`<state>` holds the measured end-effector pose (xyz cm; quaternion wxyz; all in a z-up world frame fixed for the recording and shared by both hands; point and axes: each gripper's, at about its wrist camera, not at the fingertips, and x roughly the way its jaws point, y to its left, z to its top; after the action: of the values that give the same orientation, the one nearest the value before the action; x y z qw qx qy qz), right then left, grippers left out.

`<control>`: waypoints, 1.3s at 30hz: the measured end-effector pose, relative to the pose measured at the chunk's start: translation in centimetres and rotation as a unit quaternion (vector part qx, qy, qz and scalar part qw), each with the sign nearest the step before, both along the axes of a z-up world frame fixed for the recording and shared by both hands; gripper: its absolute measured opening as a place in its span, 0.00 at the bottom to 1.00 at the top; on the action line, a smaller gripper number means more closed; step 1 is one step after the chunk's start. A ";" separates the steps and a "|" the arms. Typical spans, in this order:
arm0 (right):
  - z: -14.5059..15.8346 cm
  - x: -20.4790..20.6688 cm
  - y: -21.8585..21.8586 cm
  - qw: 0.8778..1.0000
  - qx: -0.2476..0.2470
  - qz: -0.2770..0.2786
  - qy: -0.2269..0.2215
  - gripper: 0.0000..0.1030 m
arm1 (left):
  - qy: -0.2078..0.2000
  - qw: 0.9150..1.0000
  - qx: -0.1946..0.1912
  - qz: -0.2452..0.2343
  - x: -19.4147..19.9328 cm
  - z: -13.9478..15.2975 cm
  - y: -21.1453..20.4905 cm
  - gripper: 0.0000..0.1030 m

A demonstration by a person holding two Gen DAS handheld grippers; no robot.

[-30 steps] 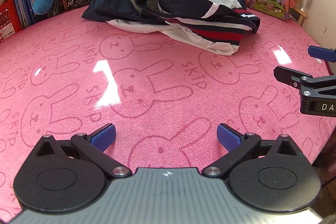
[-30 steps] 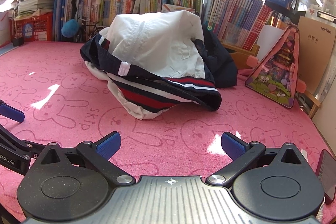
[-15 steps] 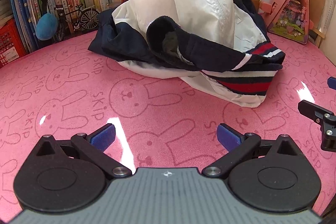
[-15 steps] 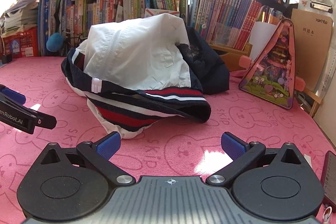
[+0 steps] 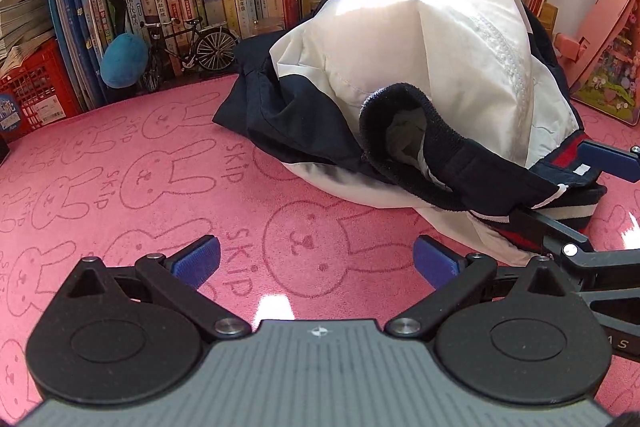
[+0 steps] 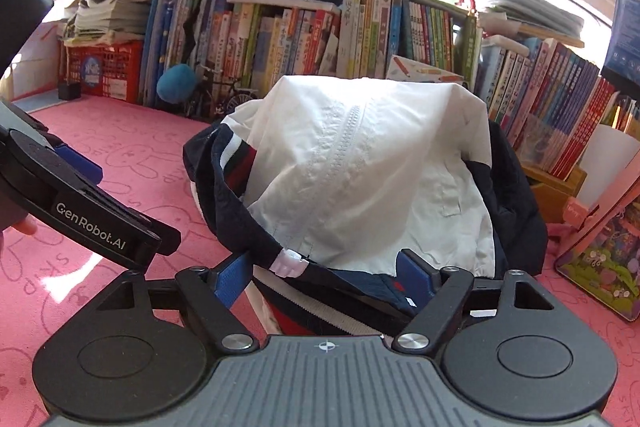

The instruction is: Fold clothes

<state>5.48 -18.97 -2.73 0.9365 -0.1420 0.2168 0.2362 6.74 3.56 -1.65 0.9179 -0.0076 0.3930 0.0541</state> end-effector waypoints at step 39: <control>5.0 1.7 -6.8 0.994 0.099 -0.025 -0.048 0.15 | -0.040 0.996 -0.079 0.000 4.9 0.5 -1.7 1.00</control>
<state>7.17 -25.81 2.28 0.9609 -0.0541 0.1505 0.2261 11.69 1.82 -1.11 0.9293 -0.0821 0.3593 0.0226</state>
